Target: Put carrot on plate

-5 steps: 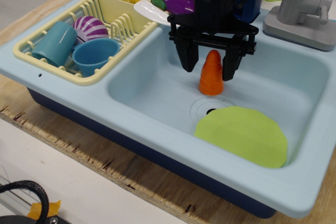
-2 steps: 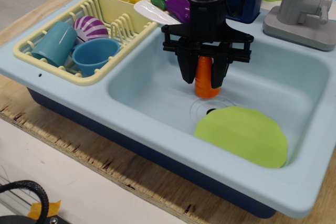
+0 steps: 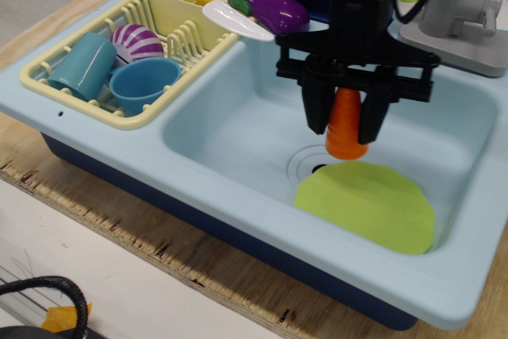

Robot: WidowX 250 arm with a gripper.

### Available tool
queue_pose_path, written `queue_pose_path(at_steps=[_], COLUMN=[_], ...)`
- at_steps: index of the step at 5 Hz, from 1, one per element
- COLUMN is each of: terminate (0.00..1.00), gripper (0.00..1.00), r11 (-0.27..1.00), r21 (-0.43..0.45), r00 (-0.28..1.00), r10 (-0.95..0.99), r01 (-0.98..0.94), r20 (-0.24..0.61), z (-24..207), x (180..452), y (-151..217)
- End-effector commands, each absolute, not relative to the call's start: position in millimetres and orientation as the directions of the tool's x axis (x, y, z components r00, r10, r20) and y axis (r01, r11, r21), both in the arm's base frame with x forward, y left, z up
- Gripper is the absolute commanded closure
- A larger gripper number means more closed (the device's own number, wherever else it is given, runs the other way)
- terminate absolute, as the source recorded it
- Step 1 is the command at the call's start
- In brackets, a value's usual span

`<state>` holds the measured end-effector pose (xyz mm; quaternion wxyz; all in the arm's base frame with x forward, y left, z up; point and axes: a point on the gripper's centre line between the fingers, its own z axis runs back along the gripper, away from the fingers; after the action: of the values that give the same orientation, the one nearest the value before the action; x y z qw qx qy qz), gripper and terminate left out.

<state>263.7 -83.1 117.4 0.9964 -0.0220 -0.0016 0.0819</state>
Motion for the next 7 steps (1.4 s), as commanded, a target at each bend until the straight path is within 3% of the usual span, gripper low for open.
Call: queue_pose_path(at_steps=[1,3,4,5,7], terminate=[0.0,0.0,0.0,0.0,0.0], gripper=[1.0,1.0,0.0,0.0,0.0], r11=[0.981,0.969,0.973,0.964,0.964], r21=[-0.075,-0.089,-0.095,-0.151,-0.151], r00=[0.984,0.973,0.978,0.975,0.975], r10=[0.179,0.226,0.207,0.223,0.223], r01=[-0.18,-0.229,-0.209,-0.22,-0.22], r20=[-0.018,-0.041,-0.038,0.003,0.003], z=[127,121,118,110,110], x=[243,235,236,237,237], y=[-118,-113,-107,-105,-105])
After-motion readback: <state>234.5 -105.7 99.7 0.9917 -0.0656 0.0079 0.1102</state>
